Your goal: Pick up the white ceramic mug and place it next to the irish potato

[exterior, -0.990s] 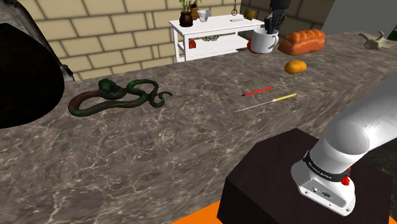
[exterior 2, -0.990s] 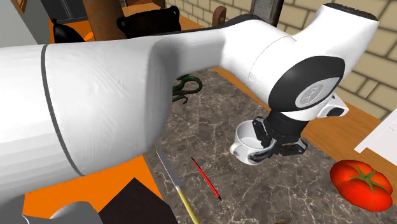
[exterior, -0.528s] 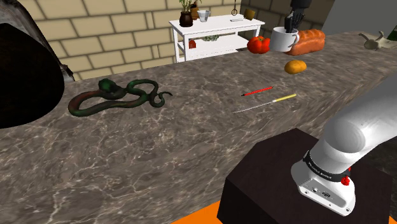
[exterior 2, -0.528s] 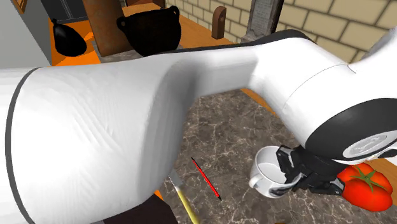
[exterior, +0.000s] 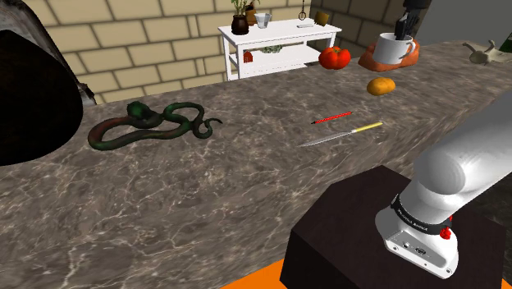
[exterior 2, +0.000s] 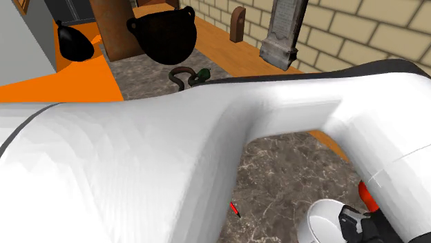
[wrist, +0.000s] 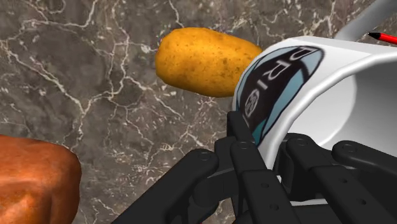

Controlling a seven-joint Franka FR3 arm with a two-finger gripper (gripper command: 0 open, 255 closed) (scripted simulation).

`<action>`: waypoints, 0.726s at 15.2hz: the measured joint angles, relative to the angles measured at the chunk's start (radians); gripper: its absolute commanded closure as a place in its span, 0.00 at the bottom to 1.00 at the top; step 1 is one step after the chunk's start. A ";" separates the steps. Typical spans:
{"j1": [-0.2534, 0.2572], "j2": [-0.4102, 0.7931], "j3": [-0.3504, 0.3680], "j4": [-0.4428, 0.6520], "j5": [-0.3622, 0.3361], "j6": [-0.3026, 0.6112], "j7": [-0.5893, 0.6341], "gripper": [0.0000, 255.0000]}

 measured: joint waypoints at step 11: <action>-0.135 0.228 -0.174 0.225 0.101 -0.039 -0.324 1.00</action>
